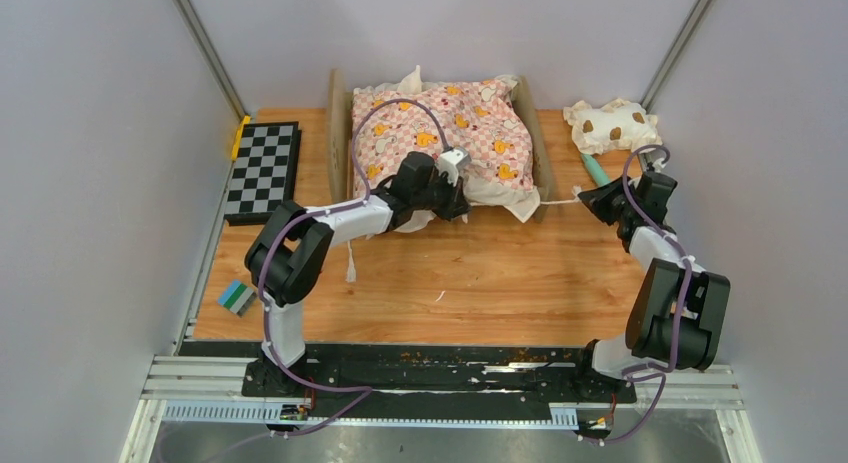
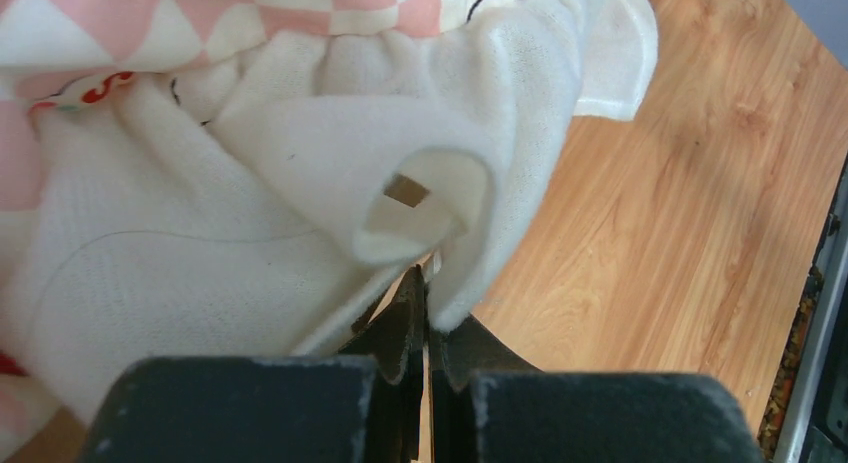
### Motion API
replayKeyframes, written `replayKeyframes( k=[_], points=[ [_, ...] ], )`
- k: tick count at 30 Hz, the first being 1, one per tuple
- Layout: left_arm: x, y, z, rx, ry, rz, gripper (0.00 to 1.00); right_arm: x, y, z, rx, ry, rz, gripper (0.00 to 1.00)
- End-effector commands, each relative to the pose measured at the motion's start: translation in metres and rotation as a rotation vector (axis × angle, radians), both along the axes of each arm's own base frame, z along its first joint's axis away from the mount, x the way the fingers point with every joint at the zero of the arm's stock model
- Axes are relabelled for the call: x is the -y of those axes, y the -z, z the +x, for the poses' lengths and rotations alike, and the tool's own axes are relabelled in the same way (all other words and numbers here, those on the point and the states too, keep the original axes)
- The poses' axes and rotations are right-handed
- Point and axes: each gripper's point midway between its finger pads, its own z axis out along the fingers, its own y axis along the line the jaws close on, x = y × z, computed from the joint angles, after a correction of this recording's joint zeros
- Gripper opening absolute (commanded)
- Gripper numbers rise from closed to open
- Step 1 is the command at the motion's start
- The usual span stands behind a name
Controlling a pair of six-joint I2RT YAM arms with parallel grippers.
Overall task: Set up the pet bed
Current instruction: Tie the ropes to the bed frame.
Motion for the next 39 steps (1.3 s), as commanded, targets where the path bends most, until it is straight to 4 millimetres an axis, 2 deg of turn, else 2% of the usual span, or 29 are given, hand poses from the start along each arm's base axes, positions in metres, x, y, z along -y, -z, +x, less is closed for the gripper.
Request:
replayKeyframes(
  k=[1,8,13,16,20,22,24,26,29,31,33,35,37,39],
  points=[
    [-0.015,-0.031,0.011,0.078,-0.037,-0.018,0.0,0.022,-0.026,0.016,0.051,0.061,-0.028,0.0],
    [-0.038,-0.033,0.017,0.084,-0.097,-0.01,0.0,0.033,-0.033,0.019,0.06,0.085,-0.027,0.0],
    [-0.039,-0.032,0.013,0.079,-0.077,-0.008,0.0,0.03,-0.032,0.019,0.065,0.062,-0.018,0.0],
    [-0.032,-0.032,0.002,0.07,-0.013,-0.023,0.0,0.024,-0.03,0.012,0.066,0.04,-0.014,0.0],
    [-0.02,-0.024,-0.025,0.091,0.095,0.032,0.01,0.008,-0.017,-0.008,0.018,-0.007,-0.02,0.0],
    [-0.018,-0.019,-0.038,0.094,0.131,0.066,0.04,0.0,-0.01,-0.023,-0.011,-0.017,-0.03,0.0],
    [-0.02,-0.015,-0.048,0.091,0.137,0.092,0.09,-0.003,0.0,-0.041,-0.052,-0.002,-0.053,0.05],
    [-0.026,-0.012,-0.057,0.081,0.123,0.1,0.15,-0.002,0.003,-0.057,-0.071,0.017,-0.085,0.16],
    [-0.04,-0.015,-0.066,0.081,0.07,0.104,0.33,-0.003,0.006,-0.073,-0.09,0.017,-0.121,0.28],
    [-0.051,-0.022,-0.07,0.09,0.037,0.11,0.42,0.002,0.0,-0.077,-0.084,0.032,-0.156,0.38],
    [-0.063,-0.031,-0.074,0.097,-0.008,0.122,0.57,0.008,-0.016,-0.077,-0.06,0.054,-0.2,0.45],
    [-0.078,-0.044,-0.075,0.114,-0.075,0.133,0.65,0.009,-0.041,-0.074,0.004,0.049,-0.232,0.49],
    [-0.097,-0.055,-0.073,0.127,-0.17,0.154,0.7,0.002,-0.073,-0.068,0.103,0.003,-0.278,0.6],
    [-0.121,-0.064,-0.065,0.142,-0.315,0.192,0.83,-0.013,-0.104,-0.06,0.181,-0.066,-0.38,0.64]
  ],
)
